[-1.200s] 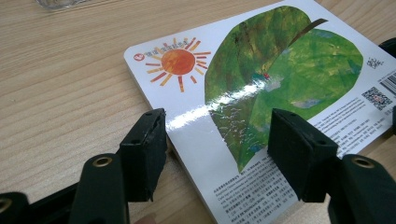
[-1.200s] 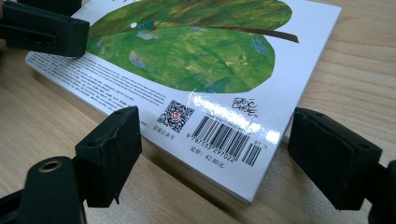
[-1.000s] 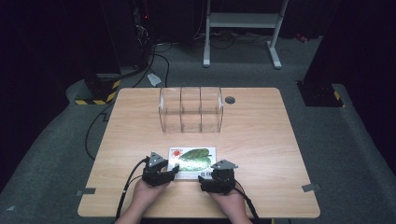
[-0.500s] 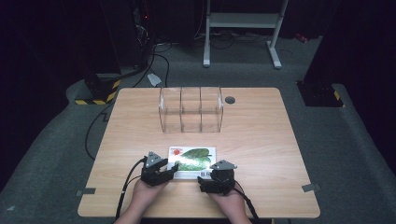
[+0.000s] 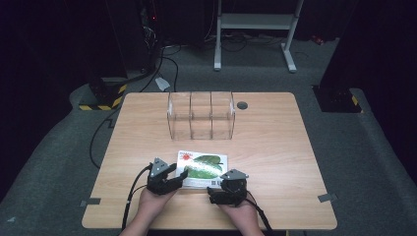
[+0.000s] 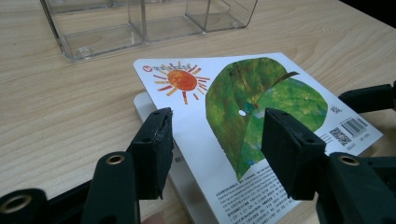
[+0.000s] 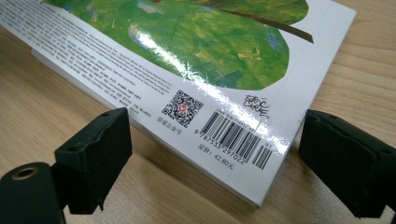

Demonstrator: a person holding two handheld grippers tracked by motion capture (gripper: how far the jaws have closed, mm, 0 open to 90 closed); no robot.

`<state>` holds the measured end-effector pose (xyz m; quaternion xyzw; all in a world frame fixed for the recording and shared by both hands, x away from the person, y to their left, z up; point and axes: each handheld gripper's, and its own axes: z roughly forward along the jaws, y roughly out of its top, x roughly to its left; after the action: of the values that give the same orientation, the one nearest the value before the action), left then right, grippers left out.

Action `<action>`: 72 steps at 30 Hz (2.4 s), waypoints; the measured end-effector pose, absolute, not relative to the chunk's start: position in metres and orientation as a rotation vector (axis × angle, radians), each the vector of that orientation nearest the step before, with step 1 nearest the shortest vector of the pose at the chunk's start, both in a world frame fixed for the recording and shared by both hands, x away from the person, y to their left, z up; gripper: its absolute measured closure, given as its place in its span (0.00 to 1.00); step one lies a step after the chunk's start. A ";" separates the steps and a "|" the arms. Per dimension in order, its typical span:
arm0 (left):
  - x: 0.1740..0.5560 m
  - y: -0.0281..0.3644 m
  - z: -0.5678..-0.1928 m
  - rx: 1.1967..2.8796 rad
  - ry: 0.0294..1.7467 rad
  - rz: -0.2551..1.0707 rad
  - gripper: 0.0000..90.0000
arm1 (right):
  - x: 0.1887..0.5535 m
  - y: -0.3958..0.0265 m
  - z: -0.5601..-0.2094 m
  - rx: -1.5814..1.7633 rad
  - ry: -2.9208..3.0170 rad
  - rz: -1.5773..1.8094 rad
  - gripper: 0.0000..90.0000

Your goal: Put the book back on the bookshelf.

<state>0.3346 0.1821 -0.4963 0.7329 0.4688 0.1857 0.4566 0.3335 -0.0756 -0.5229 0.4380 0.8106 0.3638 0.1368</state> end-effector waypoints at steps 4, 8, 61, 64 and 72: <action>0.333 0.181 -0.491 1.801 1.139 0.474 0.48 | 0.332 -0.075 -0.523 1.261 2.348 1.041 0.10; 0.332 0.181 -0.487 1.793 1.120 0.477 0.48 | 0.331 -0.073 -0.523 1.240 2.342 1.020 0.10; 0.354 0.193 -0.500 1.839 1.071 0.311 0.69 | 0.330 -0.077 -0.523 1.227 2.355 1.009 0.18; 0.351 0.191 -0.501 1.868 1.032 0.369 0.70 | 0.328 -0.076 -0.524 1.208 2.354 1.000 0.17; 0.343 0.188 -0.500 1.860 0.976 0.436 0.71 | 0.328 -0.087 -0.522 1.241 2.343 1.085 0.20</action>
<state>0.3429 0.1882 -0.4997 0.7616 0.3996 0.1787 0.4779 0.3276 -0.0869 -0.5218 0.4292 0.8100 0.3750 0.1380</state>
